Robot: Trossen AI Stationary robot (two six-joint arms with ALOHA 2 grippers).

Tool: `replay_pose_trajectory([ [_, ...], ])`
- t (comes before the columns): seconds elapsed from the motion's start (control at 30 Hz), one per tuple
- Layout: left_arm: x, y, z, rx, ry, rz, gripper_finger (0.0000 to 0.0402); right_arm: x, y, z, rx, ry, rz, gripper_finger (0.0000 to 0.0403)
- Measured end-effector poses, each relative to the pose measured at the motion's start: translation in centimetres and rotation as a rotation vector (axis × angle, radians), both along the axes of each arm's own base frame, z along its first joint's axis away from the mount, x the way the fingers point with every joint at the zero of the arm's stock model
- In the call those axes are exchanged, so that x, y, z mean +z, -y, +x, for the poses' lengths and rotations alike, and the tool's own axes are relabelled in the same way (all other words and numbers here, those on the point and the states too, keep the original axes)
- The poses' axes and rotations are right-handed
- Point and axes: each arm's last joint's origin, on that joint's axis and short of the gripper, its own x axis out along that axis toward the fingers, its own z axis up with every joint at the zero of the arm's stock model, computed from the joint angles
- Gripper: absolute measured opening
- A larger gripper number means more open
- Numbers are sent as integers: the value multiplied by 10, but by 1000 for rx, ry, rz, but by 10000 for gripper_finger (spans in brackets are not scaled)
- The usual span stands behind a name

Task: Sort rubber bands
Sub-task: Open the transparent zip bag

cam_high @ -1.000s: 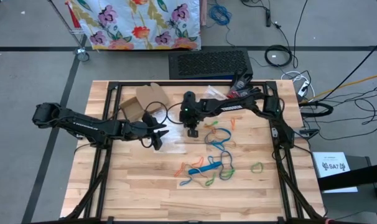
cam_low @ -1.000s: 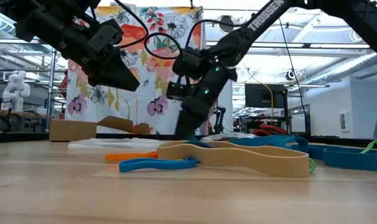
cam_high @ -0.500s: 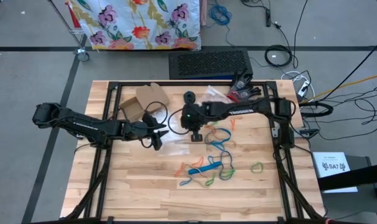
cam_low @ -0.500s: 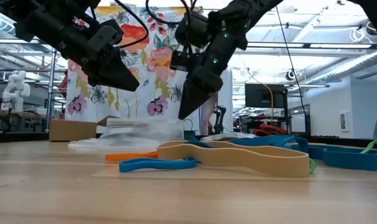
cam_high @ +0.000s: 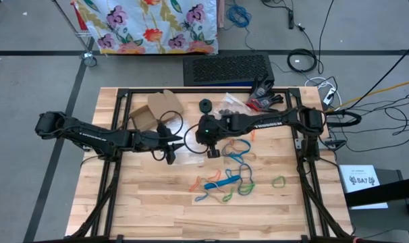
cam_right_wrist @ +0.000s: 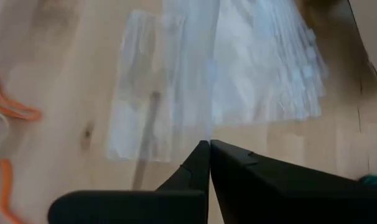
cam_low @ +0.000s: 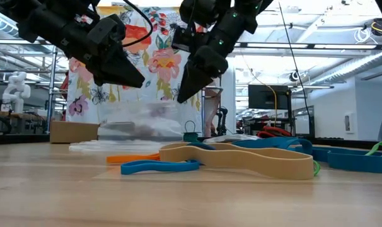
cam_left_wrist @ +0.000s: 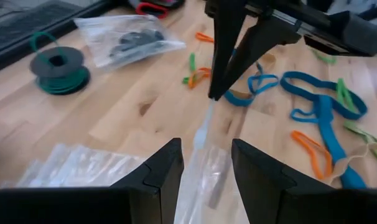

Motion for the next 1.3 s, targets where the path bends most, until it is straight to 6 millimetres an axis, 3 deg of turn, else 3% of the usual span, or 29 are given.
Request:
replay_pose_trajectory([
  [0.5, 2, 1, 1, -60, 6, 46, 141, 23, -14, 1, 41, 126, -11, 0],
  [1.3, 2, 1, 1, -57, 2, 65, 141, 29, -22, 6, 84, 195, -37, 0],
])
